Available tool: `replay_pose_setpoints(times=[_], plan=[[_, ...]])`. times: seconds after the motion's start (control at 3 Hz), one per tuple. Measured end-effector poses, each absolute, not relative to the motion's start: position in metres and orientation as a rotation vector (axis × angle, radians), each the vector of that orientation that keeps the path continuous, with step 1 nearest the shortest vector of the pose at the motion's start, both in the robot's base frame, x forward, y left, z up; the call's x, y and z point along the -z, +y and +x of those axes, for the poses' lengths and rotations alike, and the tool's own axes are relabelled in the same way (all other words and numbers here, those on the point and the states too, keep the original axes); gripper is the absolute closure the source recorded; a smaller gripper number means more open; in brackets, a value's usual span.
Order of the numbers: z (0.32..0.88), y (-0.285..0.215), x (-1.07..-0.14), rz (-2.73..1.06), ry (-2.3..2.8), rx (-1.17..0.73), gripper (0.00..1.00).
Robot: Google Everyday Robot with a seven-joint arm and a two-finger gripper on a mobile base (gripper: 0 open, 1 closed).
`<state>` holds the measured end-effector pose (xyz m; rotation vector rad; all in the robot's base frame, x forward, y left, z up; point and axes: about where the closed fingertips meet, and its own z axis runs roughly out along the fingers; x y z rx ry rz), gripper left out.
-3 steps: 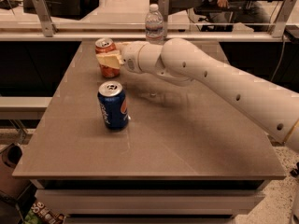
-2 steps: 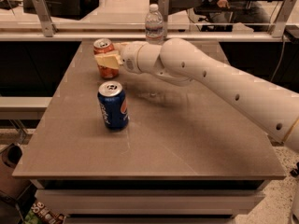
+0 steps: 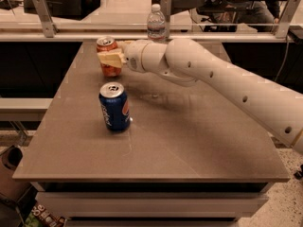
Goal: Pick coke can
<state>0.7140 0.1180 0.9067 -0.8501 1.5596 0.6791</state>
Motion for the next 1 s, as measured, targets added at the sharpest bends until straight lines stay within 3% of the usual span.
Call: replay_pose_setpoints(times=[1.0], plan=[[0.708, 0.082, -0.986, -0.86, 1.556, -0.594, 1.0]])
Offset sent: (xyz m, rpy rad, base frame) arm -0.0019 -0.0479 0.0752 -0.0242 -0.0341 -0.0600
